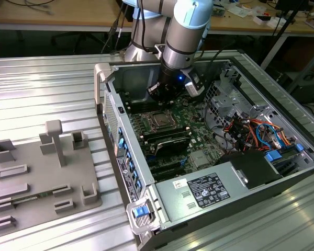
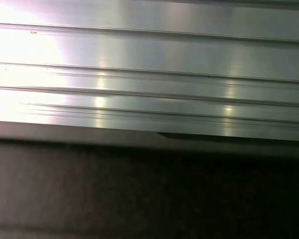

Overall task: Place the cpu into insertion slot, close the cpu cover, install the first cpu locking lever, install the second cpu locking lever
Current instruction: 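Install the first cpu locking lever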

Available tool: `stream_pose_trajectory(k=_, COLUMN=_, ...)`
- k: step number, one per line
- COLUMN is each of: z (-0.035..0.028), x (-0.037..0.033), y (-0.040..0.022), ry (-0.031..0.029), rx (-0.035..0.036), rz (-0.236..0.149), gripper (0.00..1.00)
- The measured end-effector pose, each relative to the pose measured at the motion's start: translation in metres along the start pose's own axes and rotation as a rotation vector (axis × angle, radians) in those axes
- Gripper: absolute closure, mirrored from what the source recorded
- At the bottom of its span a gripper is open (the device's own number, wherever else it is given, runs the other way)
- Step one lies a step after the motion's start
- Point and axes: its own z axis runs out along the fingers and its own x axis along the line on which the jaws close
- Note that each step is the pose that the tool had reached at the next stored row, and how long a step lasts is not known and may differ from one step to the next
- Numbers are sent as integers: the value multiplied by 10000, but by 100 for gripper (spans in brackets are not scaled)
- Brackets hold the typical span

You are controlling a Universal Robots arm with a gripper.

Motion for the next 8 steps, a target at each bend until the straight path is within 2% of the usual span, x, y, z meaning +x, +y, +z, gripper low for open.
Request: stream_pose_trajectory(k=8, z=-28, x=0, y=3, ry=-4, rx=-6, rz=2, gripper=89)
